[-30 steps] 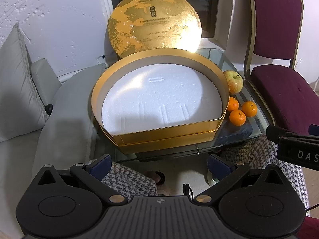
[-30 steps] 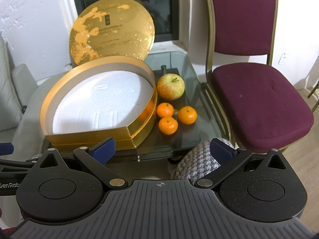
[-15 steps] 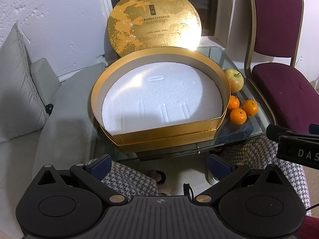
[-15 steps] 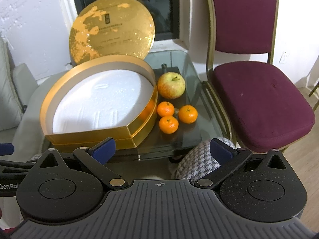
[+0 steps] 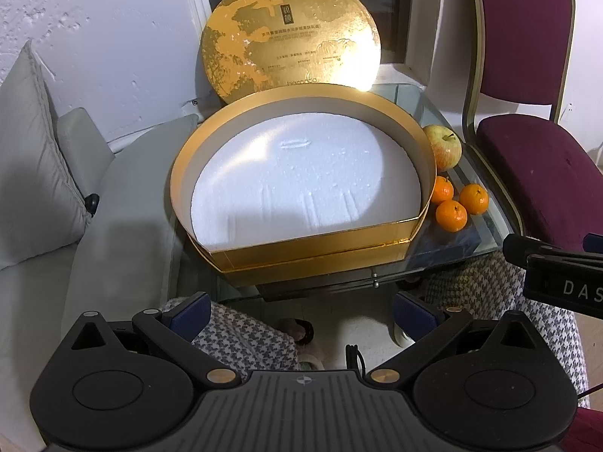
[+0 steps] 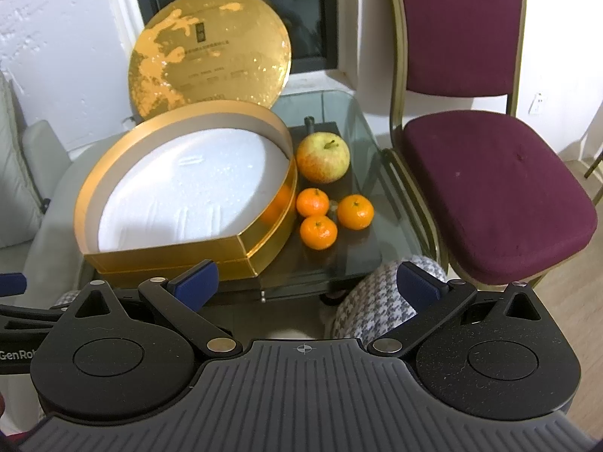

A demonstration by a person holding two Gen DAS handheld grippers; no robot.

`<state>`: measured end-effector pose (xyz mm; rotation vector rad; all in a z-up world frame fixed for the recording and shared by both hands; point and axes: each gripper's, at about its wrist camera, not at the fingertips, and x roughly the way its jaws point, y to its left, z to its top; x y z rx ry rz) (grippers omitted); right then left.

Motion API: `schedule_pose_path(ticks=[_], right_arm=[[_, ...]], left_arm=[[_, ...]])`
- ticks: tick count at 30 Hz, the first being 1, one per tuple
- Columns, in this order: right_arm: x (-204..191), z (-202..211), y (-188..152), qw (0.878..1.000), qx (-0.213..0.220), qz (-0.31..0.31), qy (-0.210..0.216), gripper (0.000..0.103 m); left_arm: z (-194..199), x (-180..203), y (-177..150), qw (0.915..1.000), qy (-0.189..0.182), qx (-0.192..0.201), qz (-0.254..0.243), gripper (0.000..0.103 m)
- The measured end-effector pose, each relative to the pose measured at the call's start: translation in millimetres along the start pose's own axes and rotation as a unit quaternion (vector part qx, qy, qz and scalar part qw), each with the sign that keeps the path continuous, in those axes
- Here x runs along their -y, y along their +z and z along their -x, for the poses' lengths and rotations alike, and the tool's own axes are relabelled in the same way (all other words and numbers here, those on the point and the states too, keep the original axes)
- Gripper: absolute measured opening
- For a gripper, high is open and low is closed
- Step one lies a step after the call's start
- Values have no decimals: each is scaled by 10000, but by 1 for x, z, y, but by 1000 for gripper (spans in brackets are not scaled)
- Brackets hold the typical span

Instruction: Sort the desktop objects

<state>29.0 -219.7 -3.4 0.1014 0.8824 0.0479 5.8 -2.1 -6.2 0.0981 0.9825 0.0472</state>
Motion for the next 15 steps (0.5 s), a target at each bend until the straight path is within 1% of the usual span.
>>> schedule_pose_path(ticks=[10,15], right_arm=[[2,-8,0,9999,-121,-34,13,103],[4,-18,-1,9995,-285,-88,74,103]], left_arm=[[-9,0,2,9999,-24,-144,2,102],[-15,-2,4,9997,-60,-241,58,102]])
